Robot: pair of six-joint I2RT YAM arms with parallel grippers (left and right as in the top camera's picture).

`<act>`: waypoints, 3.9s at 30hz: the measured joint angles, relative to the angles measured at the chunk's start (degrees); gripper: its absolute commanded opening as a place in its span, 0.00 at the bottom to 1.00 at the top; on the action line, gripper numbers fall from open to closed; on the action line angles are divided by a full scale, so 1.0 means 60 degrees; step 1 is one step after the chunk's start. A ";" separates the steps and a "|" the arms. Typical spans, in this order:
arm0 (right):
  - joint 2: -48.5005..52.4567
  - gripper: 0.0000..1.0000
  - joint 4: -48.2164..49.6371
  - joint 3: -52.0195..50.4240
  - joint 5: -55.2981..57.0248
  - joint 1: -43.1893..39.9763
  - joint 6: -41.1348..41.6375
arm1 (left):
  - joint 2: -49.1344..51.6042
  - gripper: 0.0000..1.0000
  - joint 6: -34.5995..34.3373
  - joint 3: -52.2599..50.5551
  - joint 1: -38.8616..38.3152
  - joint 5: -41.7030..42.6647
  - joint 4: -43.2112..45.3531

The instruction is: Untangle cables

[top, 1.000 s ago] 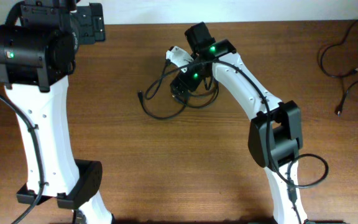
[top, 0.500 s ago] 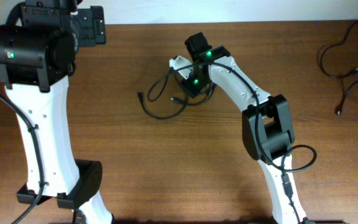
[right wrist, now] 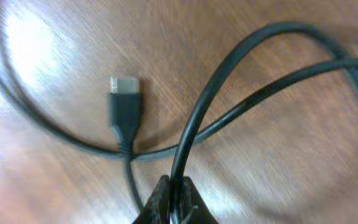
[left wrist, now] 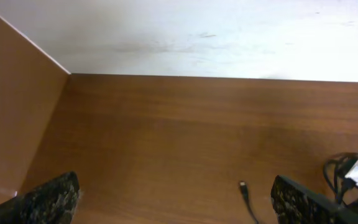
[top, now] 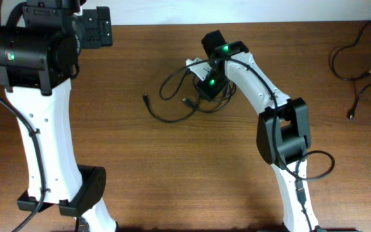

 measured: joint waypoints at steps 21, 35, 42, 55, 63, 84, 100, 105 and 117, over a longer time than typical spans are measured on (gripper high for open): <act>-0.3348 0.04 -0.0492 0.4732 0.1978 0.0000 0.2827 | 0.2259 0.99 0.0095 -0.0004 -0.0233 0.4244 0.0492; -0.3450 0.04 -0.0503 0.4779 0.3931 0.0000 0.2823 | 0.4167 0.99 0.0306 -0.0004 -0.2288 0.6145 0.2044; -0.3891 0.04 -0.0586 0.4805 0.4189 0.0000 0.2827 | 0.4703 0.99 0.0306 -0.0004 -0.2889 0.6247 0.2415; -0.3993 0.04 -0.0874 0.4849 0.4357 0.0000 0.2830 | 0.5278 0.99 0.0306 -0.0004 -0.3053 0.6277 0.2769; -0.3993 0.04 -0.1045 0.4849 0.4357 0.0000 0.2830 | 0.5289 0.00 0.0331 -0.0004 -0.3064 0.6688 0.3173; -0.3993 0.04 -0.1512 0.4849 0.2685 -0.1738 0.2827 | 0.5399 0.00 0.0375 -0.0004 -0.2313 0.6411 0.2794; -0.3668 0.04 -0.1351 0.3825 0.0896 -0.1723 0.3340 | 0.5377 0.00 0.0222 0.1093 -0.0725 0.6448 0.1577; -0.3384 0.04 -0.0958 0.2918 0.0648 -0.1610 0.3373 | 0.5162 0.00 0.0222 0.1198 -0.0266 0.6451 0.1191; -0.2732 0.04 0.2211 -0.2324 0.0368 0.0175 0.3789 | 0.4269 0.00 0.0306 0.1322 0.0000 0.5898 0.0463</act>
